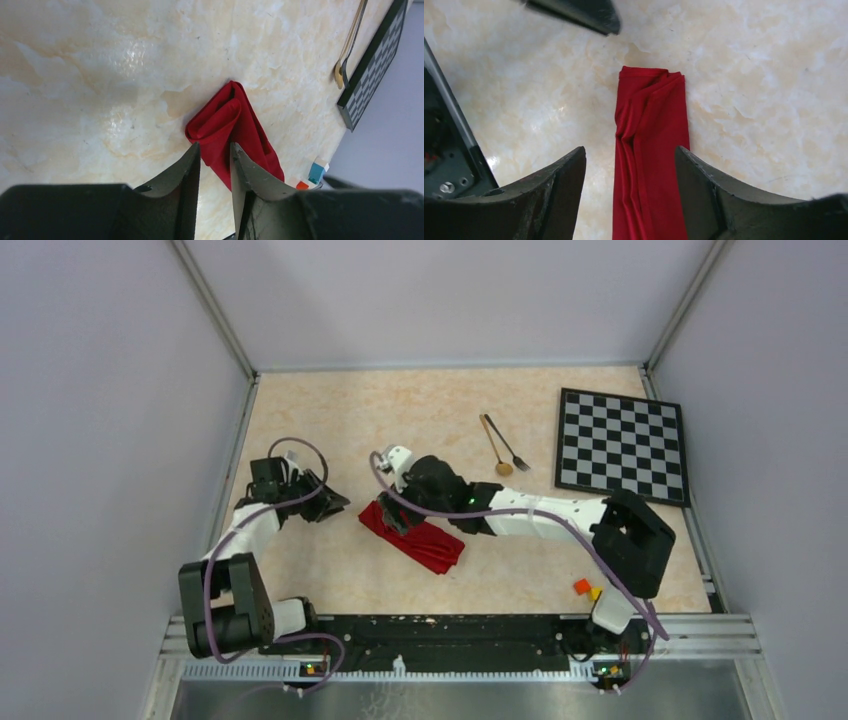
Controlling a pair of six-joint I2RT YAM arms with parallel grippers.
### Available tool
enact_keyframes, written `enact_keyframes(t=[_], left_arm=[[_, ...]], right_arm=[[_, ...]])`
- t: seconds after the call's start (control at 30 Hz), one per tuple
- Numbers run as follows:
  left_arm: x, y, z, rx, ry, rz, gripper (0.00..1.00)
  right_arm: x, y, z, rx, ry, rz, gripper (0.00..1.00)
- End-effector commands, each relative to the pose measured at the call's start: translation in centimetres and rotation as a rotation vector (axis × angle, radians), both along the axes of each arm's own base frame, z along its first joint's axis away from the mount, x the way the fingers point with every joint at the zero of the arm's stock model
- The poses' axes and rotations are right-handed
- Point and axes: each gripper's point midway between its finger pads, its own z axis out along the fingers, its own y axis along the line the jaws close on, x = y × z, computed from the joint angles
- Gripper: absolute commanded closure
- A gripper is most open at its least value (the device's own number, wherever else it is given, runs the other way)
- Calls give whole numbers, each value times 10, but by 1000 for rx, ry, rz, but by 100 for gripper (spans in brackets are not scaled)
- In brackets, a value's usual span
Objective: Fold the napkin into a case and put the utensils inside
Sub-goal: Fold the 2/3-rectangle-folded napkin at the center of the board, then pick up the top corner of the square-folded napkin from the folded napkin.
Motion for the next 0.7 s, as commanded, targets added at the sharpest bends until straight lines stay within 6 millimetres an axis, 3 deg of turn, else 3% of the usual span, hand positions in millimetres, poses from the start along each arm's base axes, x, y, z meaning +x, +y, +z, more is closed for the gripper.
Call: enact_keyframes(t=[0.0,0.13,0.23,0.5,0.67], left_arm=[[-18,-7,-3,-20,31,18,66],[-25,-26,-21,-15,72,-24,66],[-25,-42,-37,7,121,-64,72],[-8,-56,-64,19,152,-94,80],[5,-71,-66,16,143,-124,81]], right_arm=[[17,5,18,341,352,-28,39],[24,5,2,415,504,-28,57],[29,-6,-17,422,588,-78,72],[-8,-57,-59,376,630,-170,79],[-26,-65,-82,375,640,-202,86]])
